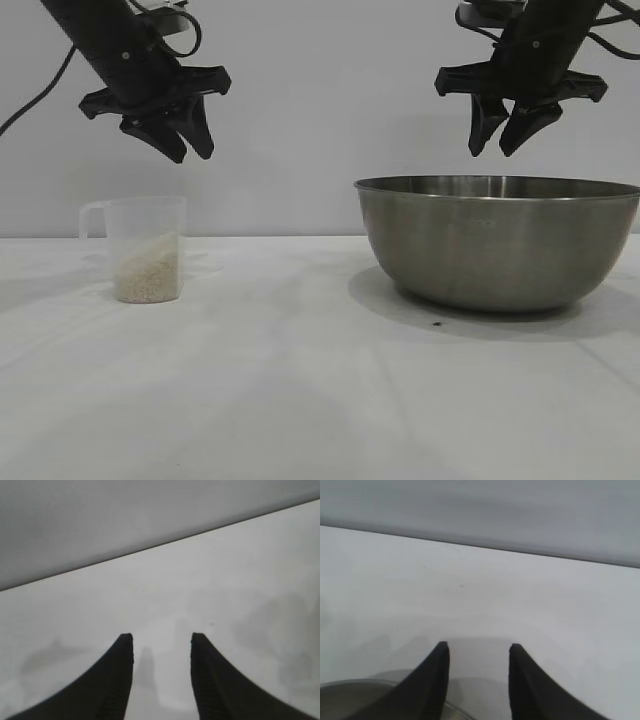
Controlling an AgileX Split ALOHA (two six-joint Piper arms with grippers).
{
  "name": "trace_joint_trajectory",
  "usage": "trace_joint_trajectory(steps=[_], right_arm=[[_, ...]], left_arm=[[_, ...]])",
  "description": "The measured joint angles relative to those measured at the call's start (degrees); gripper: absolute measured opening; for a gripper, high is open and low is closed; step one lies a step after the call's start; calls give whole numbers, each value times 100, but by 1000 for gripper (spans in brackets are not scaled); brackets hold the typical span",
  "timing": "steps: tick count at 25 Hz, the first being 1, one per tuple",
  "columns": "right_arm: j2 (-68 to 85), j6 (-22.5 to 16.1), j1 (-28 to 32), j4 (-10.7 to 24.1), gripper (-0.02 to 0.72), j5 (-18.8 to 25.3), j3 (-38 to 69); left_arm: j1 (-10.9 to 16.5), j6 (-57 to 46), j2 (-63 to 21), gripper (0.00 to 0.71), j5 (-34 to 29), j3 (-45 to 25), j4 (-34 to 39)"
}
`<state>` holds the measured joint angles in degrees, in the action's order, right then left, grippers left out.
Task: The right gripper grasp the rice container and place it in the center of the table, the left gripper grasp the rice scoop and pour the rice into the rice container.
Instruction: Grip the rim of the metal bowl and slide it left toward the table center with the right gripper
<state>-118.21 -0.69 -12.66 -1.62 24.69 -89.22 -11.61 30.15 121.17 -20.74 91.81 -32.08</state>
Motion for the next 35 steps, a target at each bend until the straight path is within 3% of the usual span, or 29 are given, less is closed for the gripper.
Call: trace_joint_trajectory(steps=[13, 17, 29, 35], right_arm=[[0, 0, 0, 0, 232, 143, -11], [91, 0, 47, 51, 232, 743, -11], [701, -8, 107, 880, 232, 2868, -47], [511, -8, 107, 950, 232, 3283, -47]], left_arm=[[0, 0, 0, 224, -24, 0, 0], [0, 0, 0, 224, -94, 0, 0], [0, 0, -177, 224, -159, 0, 0], [0, 0, -187, 224, -173, 19, 0]])
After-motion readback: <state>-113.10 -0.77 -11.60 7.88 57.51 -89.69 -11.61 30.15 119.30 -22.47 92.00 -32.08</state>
